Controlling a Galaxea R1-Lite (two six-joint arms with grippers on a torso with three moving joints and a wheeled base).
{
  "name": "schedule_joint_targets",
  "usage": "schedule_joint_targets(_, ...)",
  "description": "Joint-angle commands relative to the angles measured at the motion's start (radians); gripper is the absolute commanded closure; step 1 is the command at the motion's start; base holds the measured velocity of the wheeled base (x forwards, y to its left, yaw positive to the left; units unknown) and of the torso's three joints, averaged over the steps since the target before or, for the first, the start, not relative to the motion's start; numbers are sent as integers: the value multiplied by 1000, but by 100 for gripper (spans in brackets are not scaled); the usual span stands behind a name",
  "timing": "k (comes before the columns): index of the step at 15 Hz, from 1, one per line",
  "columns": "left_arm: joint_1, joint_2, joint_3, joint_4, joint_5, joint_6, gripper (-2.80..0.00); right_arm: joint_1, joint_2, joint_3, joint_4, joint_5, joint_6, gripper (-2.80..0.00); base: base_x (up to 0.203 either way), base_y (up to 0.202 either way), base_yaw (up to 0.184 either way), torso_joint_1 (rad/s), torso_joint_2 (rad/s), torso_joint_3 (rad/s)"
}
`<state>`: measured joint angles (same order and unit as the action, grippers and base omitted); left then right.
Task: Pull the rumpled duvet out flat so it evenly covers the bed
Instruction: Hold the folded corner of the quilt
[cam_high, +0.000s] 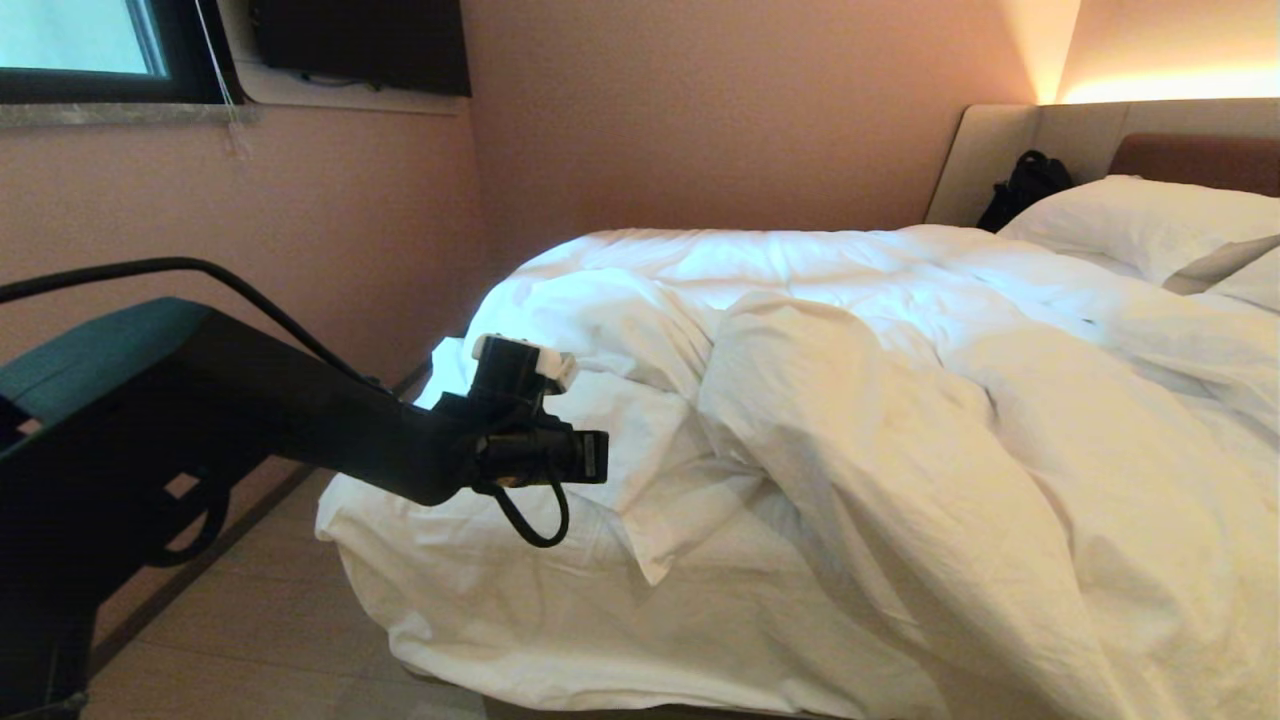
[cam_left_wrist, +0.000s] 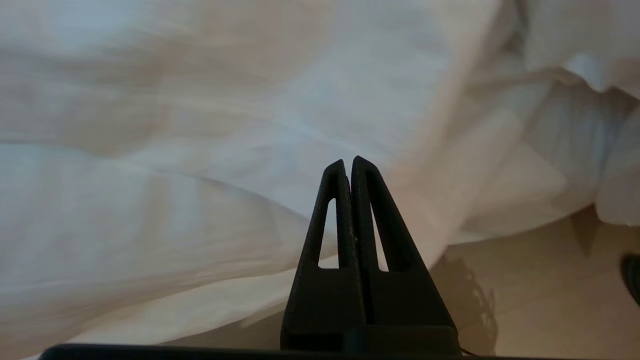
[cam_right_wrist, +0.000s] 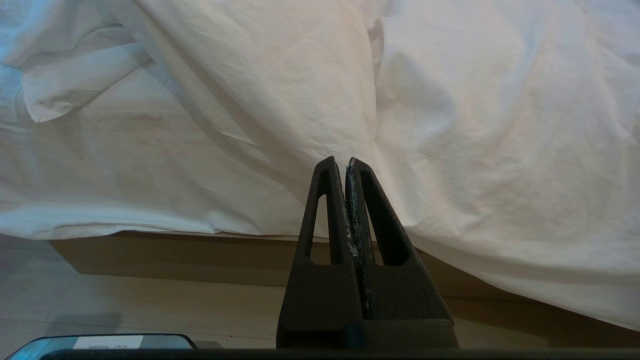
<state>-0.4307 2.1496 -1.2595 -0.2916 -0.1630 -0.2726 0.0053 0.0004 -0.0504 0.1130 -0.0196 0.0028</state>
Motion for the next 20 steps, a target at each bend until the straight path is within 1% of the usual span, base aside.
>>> schedule_joint_targets(1, -11, 15, 9, -4, -1, -5, 0, 1, 0, 0, 1, 0, 0, 0, 0, 0, 0, 0, 0, 0)
schedule_joint_targets(4, -14, 21, 46, -84, -3, -2, 0, 1, 0, 0, 1, 0, 0, 0, 0, 0, 0, 0, 0, 0)
schedule_joint_targets(5, -15, 23, 62, -131, -1, -2, 0, 1, 0, 0, 1, 0, 0, 0, 0, 0, 0, 0, 0, 0)
schedule_joint_targets(6, -17, 21, 82, -178, 0, -2, -280, 1, 0, 0, 1, 0, 0, 0, 0, 0, 0, 0, 0, 0)
schedule_joint_targets(12, -54, 30, 97, -184, -3, -4, -280, 1, 0, 0, 1, 0, 0, 0, 0, 0, 0, 0, 0, 0)
schedule_joint_targets(15, -78, 47, 101, -185, 6, -4, -280, 1, 0, 0, 1, 0, 0, 0, 0, 0, 0, 0, 0, 0)
schedule_joint_targets(17, -98, 57, 97, -190, 52, -6, -280, 1, 0, 0, 1, 0, 0, 0, 0, 0, 0, 0, 0, 0)
schedule_joint_targets(20, -138, 108, 89, -255, 178, -7, -280, 1, 0, 0, 1, 0, 0, 0, 0, 0, 0, 0, 0, 0)
